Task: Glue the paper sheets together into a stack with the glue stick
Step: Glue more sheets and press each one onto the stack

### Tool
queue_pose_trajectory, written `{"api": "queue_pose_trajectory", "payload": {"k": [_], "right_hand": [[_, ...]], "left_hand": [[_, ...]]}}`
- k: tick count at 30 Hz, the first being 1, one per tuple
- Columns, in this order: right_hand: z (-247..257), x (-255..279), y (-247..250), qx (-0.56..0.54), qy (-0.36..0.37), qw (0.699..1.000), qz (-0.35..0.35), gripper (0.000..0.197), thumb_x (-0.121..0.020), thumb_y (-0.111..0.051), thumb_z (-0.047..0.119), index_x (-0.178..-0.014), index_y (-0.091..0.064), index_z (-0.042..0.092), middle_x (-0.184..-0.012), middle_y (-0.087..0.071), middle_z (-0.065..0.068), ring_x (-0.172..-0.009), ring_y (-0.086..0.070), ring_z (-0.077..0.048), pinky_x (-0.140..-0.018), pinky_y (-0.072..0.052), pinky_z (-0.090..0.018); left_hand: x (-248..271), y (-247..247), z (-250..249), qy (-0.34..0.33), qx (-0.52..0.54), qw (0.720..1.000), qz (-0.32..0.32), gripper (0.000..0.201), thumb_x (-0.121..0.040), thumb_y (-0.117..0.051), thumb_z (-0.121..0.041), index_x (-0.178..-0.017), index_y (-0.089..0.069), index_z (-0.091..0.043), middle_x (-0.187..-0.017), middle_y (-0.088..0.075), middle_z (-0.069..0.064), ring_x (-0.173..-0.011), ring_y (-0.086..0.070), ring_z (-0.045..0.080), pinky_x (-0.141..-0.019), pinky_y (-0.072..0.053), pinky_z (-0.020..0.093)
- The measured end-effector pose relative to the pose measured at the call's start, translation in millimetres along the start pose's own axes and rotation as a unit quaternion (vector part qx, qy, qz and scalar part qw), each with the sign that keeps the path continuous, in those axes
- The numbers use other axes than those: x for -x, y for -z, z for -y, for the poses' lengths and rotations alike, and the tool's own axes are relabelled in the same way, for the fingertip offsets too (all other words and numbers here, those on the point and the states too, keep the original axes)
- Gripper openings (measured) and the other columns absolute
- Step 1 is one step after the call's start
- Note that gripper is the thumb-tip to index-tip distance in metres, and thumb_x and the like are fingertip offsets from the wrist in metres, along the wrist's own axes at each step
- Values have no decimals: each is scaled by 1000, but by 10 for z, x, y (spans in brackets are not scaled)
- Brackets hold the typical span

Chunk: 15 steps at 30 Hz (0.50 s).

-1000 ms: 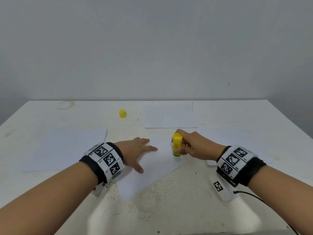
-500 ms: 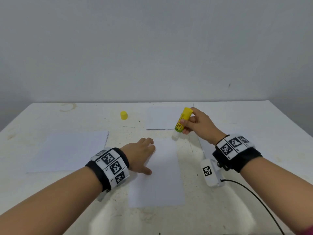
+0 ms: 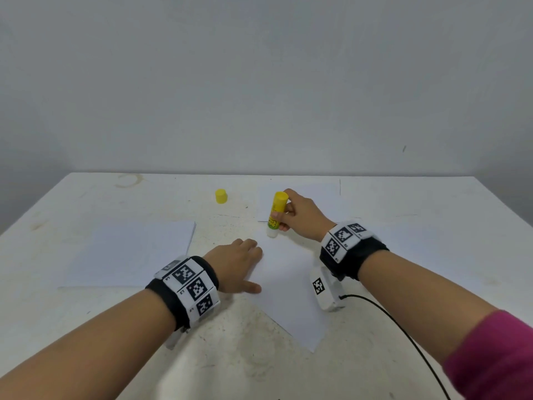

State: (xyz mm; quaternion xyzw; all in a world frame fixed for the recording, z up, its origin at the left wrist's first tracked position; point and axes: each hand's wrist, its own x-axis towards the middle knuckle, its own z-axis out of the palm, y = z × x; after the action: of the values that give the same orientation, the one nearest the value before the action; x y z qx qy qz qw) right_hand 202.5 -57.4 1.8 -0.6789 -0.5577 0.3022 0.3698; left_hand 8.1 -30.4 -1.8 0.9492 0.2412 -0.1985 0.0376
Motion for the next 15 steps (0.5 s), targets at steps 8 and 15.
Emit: {"api": "queue_pose_trajectory", "payload": {"k": [8, 15], "right_hand": [[49, -23, -122, 121, 31, 989, 76, 25, -93, -59, 18, -113, -46, 11, -95, -62, -9, -86, -65, -30, -85, -52, -41], [-172, 463, 260, 126, 39, 987, 93, 15, -92, -61, 16, -100, -48, 15, -91, -68, -10, -82, -67, -23, -82, -53, -38]], "left_hand": [[-68, -20, 93, 0, 48, 999, -10, 75, -86, -57, -59, -144, -30, -19, -140, -38, 0, -125, -39, 19, -101, -40, 37], [-127, -14, 223, -6, 68, 998, 7, 67, -96, -51, -41, -152, -19, -23, -149, -26, -1, -134, -30, 18, -107, -36, 37]]}}
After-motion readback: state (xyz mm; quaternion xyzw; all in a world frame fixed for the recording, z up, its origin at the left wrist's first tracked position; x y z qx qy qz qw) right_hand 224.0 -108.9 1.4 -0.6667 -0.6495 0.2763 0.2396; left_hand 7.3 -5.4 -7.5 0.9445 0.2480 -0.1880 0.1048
